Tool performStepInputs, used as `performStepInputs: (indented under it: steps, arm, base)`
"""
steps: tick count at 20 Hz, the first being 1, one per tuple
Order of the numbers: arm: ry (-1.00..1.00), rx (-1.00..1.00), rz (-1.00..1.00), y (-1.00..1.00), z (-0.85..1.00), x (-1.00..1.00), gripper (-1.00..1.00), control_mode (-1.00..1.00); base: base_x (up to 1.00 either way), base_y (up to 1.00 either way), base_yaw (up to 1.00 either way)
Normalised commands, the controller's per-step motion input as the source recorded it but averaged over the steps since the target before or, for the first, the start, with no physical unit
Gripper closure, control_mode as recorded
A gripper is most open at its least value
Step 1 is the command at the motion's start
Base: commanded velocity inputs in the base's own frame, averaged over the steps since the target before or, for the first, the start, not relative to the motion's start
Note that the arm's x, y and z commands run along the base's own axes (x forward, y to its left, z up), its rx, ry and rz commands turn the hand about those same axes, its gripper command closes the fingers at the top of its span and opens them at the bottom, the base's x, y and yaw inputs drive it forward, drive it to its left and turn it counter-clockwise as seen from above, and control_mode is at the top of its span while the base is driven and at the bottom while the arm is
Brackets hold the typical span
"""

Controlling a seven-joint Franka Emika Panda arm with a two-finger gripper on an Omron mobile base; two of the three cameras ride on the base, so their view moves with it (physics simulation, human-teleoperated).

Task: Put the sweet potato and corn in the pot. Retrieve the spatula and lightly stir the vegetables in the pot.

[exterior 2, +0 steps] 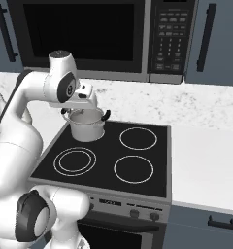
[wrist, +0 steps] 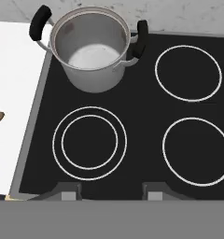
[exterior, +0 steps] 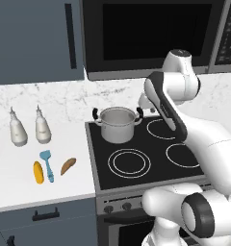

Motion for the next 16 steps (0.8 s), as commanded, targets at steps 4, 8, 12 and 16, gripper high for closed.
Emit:
performStepInputs:
  steps: [4,8,12,16]
  arm:
    - [0.02,0.0,0.05,0.06,-0.06,-0.13,-1.0,-1.0]
    - [0.16,-0.1,0.02,0.92,-0.48,-0.12,-1.0,-1.0]
    - [0.12,-0.19,0.0,1.0,-0.68,0.0,-1.0,-1.0]
    - [0.2,-0.22,0.0,1.0,-0.8,0.09,-1.0,-1.0]
  base:
    - [0.0,0.0,0.0]
    - [0.0,0.0,0.0]
    - [0.0,0.0,0.0]
    - [0.0,0.0,0.0]
